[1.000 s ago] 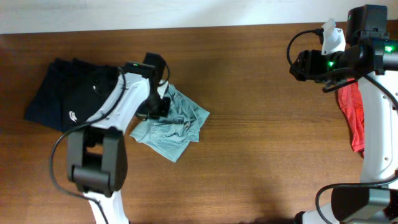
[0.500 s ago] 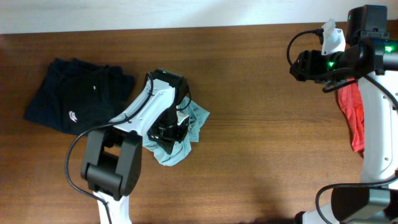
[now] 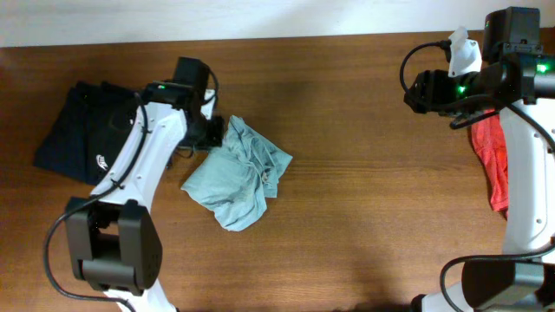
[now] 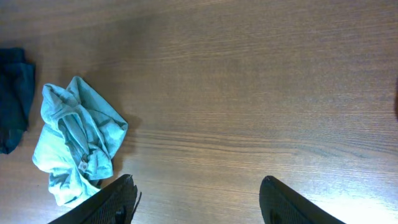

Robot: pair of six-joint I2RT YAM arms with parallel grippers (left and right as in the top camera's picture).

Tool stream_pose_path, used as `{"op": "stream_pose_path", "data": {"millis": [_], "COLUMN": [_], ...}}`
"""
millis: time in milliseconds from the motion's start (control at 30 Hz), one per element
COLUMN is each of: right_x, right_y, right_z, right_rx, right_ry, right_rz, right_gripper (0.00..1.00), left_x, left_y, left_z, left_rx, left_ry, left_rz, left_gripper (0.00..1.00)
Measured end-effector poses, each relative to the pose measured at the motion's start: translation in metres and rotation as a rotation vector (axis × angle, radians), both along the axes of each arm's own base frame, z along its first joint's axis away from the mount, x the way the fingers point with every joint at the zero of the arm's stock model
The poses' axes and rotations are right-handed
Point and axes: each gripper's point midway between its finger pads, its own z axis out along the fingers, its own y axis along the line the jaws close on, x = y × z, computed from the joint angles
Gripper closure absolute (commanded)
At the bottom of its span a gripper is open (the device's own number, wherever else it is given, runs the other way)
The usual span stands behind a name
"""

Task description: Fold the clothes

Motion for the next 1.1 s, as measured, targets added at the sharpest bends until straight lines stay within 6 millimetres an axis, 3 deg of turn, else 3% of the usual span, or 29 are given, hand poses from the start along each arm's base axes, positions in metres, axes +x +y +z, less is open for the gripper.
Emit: {"op": "stream_pose_path", "data": {"millis": [133, 267, 333, 567, 700, 833, 933, 1100], "right_x": [0.0, -0.001, -0.001, -0.001, -0.001, -0.001, -0.001, -0.001], "right_y": [0.0, 0.0, 0.0, 0.0, 0.0, 0.0, 0.0, 0.0], "right_z": [0.0, 0.0, 0.0, 0.0, 0.0, 0.0, 0.0, 0.0], "right_rx": [0.0, 0.0, 0.0, 0.0, 0.0, 0.0, 0.0, 0.002], "right_ry": [0.001, 0.003, 0.003, 0.004, 0.004, 0.003, 0.004, 0.003], "right_rz": [0.0, 0.0, 0.0, 0.0, 0.001, 0.001, 0.0, 0.002], "right_gripper": [0.31, 0.32, 0.32, 0.32, 0.32, 0.32, 0.32, 0.32], "left_x": [0.016, 0.022, 0.022, 0.009, -0.008, -0.025, -0.026, -0.007], "left_y": [-0.015, -0.048, -0.067, -0.158, -0.195, -0.187, -0.159, -0.109], "left_z": [-0.026, -0.059, -0.064, -0.032, -0.021, -0.021, -0.019, -0.019], "left_rx": [-0.065, -0.177, -0.238, -0.362, -0.353, -0.268, -0.156, -0.021], "left_ry": [0.008, 0.047, 0.055, 0.012, 0.003, 0.066, 0.102, 0.088], "left_rz": [-0.012, -0.061, -0.093, -0.307, -0.41, -0.419, -0.378, -0.289], "left_gripper": [1.0, 1.0, 1.0, 1.0, 1.0, 1.0, 0.99, 0.91]}}
